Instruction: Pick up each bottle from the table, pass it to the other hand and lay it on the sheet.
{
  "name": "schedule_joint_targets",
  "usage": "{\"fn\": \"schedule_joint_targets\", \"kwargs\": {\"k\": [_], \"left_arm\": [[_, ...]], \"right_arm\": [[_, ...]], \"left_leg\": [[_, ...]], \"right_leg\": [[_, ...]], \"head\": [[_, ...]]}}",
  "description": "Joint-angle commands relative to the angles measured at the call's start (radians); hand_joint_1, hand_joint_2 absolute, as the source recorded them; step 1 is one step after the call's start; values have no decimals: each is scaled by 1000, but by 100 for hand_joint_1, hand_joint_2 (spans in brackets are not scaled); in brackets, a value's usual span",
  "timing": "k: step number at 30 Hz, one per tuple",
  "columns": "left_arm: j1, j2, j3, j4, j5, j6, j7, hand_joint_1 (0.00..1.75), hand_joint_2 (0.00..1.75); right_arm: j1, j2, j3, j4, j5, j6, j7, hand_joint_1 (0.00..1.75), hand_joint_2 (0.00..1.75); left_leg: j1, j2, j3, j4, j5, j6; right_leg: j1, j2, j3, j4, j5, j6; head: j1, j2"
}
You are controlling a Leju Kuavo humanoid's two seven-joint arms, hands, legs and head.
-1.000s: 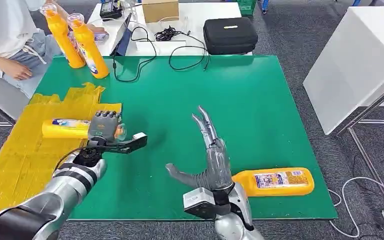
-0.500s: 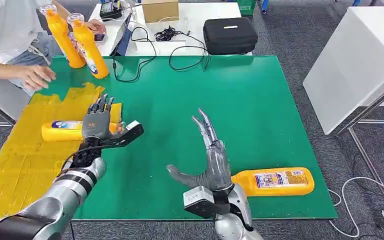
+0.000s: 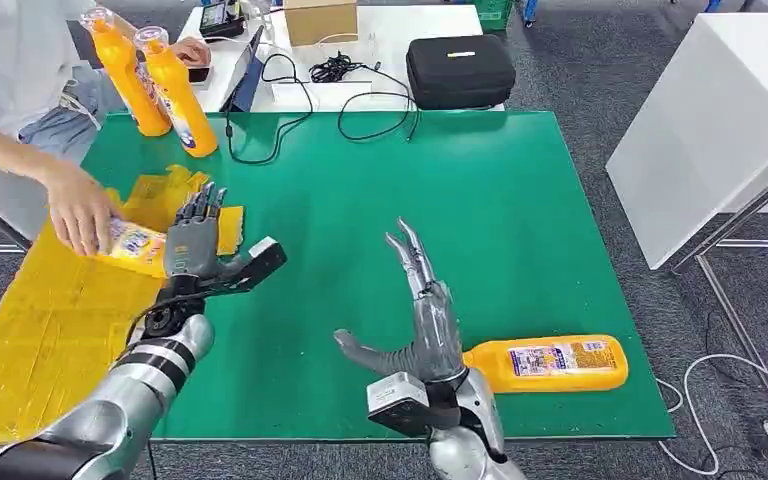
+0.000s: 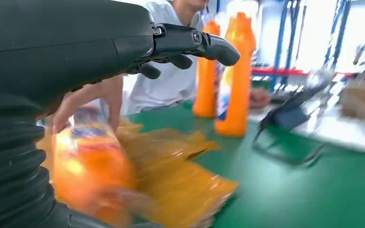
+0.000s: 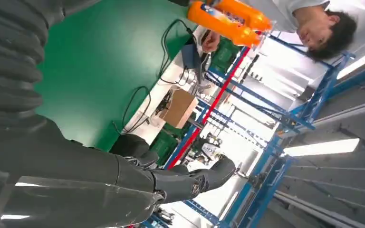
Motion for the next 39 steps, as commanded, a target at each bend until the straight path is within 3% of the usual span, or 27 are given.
{"fn": "schedule_joint_targets", "kwargs": {"k": [1, 3, 4, 6, 10, 20, 24, 31, 39], "left_arm": [[168, -40, 21, -580, 713, -419, -201, 0, 175], [249, 6, 14, -768, 990, -580, -205, 0, 175], [314, 19, 43, -851, 1123, -642, -209, 0, 175], [450, 51, 81, -980, 1180, -677, -188, 0, 175], [506, 24, 101, -964, 1189, -699, -210, 0, 175], [515, -3, 85, -975, 1195, -680, -216, 0, 175], [505, -5, 63, -957, 1177, -662, -217, 0, 175], [503, -10, 38, -941, 1173, -654, -217, 0, 175], [490, -11, 16, -935, 1171, -651, -218, 0, 175]], "right_arm": [[50, -33, -54, -3, 21, -52, 10, 0, 175], [72, -88, -50, -29, 134, -69, 68, 0, 175], [86, -171, -37, -56, 385, -3, 272, 0, 175], [171, -293, -88, -149, 483, -3, 299, 0, 175], [255, -417, -208, -220, 490, 98, 350, 0, 175], [429, -558, -406, -283, 455, 173, 412, 0, 175], [420, -528, -537, -224, 426, 153, 362, 0, 175], [384, -474, -593, -166, 469, 151, 330, 0, 175], [364, -469, -589, -102, 502, 177, 293, 0, 175]], "left_leg": [[1, -2, 3, 0, -2, 0], [1, -1, 4, 1, -3, 0], [1, 0, 2, 0, -2, 0], [0, 4, 6, -2, -4, 1], [-2, 0, 5, -2, -6, 3], [-2, -3, 5, 0, -9, 4], [-3, -3, 2, 0, -7, 4], [-2, -1, 3, -1, -7, 4], [-1, -1, 7, -1, -8, 4]], "right_leg": [[1, -3, 4, -1, -2, 0], [1, -2, 5, -1, -3, 0], [1, -1, 3, -1, -2, 0], [1, 3, 6, -3, -2, 0], [-2, -1, 5, -2, -5, 3], [-2, -5, 8, -1, -9, 4], [-3, -4, 4, -2, -7, 5], [-2, -2, 4, -3, -6, 4], [-1, -2, 9, -4, -7, 4]], "head": [[0, 0], [0, 0], [0, 0], [0, 0], [-1, 0], [-1, 0], [-1, 0], [0, 0], [-1, 0]]}}
